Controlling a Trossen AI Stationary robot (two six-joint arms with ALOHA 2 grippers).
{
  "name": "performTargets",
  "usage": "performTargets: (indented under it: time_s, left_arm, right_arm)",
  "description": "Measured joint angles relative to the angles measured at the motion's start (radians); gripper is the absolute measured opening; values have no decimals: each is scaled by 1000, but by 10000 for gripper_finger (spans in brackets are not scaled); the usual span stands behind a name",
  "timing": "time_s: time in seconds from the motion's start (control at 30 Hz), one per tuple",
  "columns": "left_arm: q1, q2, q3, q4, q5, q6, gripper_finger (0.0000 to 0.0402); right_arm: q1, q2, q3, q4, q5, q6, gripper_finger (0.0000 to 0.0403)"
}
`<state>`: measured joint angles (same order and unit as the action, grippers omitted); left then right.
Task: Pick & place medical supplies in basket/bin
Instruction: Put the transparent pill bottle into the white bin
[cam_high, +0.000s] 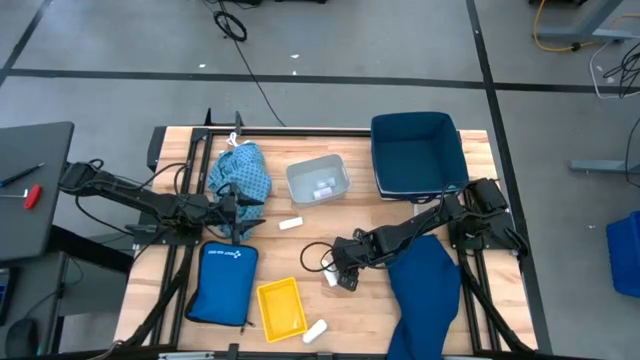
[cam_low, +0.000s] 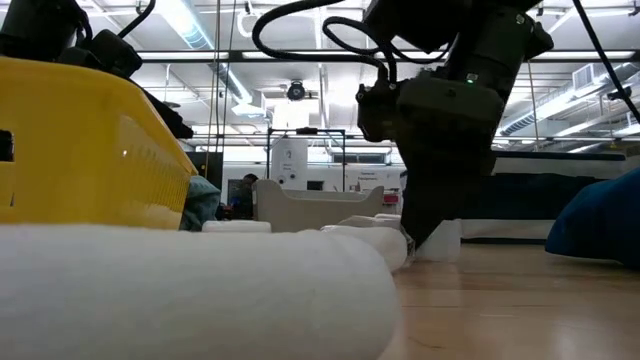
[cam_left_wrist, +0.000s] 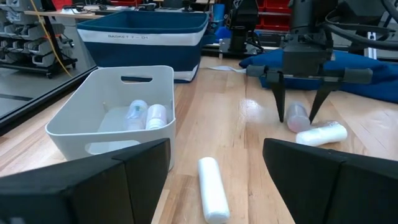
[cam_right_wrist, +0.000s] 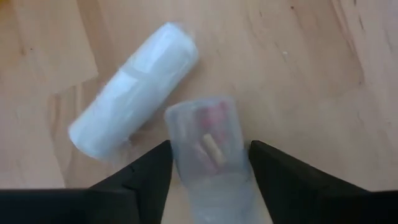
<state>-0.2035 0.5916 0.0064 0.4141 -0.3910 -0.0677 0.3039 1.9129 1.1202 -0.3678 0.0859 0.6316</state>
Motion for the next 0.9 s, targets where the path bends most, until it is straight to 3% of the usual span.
performTargets:
  time_s: [0.2,0.6,0.9]
  left_arm:
    - [0,0,0,0,0,0,261]
    - [0,0,0,1,0,0,261]
    - [0,0,0,1,-1,0,261]
  right_arm:
    - [4,1,-2,8,48,-142,142]
    - [-9,5,-2,55,185,-287,142]
    - [-35,5,-2,400,201,-531,142]
